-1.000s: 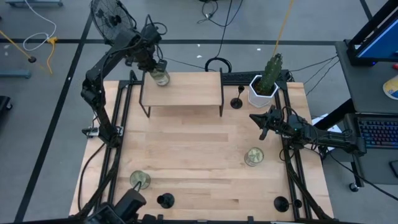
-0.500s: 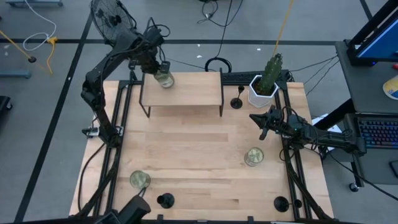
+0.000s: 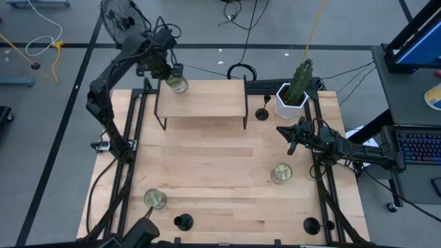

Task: Pick & Place candle stick holders
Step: Put the top green scented candle on the shelf

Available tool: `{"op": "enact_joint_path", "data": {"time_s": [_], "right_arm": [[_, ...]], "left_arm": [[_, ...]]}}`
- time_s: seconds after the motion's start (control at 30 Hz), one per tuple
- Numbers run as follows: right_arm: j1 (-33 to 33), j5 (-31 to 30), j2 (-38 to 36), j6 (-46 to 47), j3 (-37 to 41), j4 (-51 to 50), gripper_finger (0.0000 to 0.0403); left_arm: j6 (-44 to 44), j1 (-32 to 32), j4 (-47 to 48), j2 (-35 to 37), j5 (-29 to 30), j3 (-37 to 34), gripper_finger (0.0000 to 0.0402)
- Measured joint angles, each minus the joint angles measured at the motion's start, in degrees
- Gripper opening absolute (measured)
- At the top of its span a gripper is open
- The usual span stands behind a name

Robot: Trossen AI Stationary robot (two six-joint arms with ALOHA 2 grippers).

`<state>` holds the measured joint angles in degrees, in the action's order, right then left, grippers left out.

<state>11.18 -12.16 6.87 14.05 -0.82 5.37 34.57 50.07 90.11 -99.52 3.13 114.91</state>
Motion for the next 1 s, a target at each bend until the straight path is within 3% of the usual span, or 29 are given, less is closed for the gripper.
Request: {"op": "enact_joint_path", "data": {"time_s": [0.3, 0.53, 1.0], "right_arm": [[-0.01, 0.00, 0.01, -0.01, 0.01, 0.00, 0.0004], [0.00, 0.02, 0.02, 0.01, 0.02, 0.00, 0.0004], [-0.02, 0.00, 0.02, -0.01, 0.00, 0.00, 0.0004]], "left_arm": [[-0.26, 0.56, -0.23, -0.05, 1.75, -0.22, 0.0000], [-0.20, 0.54, 0.04, -0.14, 1.48, -5.85, 0.0000], [-1.20, 3.66, -0.16, 0.25, 1.29, -5.86, 0.0000]]}}
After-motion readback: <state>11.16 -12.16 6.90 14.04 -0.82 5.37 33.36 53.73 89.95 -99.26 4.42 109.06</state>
